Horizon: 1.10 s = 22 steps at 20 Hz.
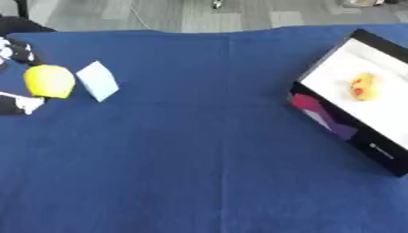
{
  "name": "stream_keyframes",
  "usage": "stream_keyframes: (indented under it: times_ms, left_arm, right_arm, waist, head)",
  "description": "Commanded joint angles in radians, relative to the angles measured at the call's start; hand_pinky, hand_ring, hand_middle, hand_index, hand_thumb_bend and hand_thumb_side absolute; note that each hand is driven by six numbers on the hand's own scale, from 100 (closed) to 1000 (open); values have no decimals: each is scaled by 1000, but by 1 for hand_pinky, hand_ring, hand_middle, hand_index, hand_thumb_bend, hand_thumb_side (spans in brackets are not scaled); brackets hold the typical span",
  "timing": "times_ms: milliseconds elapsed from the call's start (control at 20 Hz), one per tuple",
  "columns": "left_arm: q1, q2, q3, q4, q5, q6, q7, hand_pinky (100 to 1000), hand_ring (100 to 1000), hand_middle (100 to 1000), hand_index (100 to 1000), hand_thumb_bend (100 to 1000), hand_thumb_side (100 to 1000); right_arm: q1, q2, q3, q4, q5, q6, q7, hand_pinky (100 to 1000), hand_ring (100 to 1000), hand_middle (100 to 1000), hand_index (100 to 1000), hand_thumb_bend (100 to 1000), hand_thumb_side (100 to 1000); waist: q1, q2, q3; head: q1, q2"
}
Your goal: Pick up the objects with one hand, pass them to the other hand, and then place them into the box on the other side of the table.
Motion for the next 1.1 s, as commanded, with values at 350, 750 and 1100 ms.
stream_keyframes:
  times_ms: [350, 750, 1100]
  left_arm:
    - [-68, -53, -25, -18, 25, 16, 32, 776, 674, 602, 557, 100, 100]
    - [-120, -141, -62, -8, 33, 14, 45, 768, 656, 599, 561, 100, 100]
    - [-134, -168, -73, 0, 31, 16, 66, 766, 648, 595, 569, 100, 100]
  right_arm:
    - [-51, -21, 9, -70, -27, 0, 24, 888, 779, 820, 854, 100, 398]
    - [-63, -23, 22, -121, -62, 0, 37, 887, 785, 831, 856, 100, 393]
    - [-78, -17, 32, -129, -65, 2, 50, 884, 786, 835, 857, 100, 393]
  waist:
    - [-14, -21, 2]
    - [-20, -25, 1]
    - [-22, -26, 0]
  head:
    - [-39, -22]
    - [-65, -31]
    - [-74, -32]
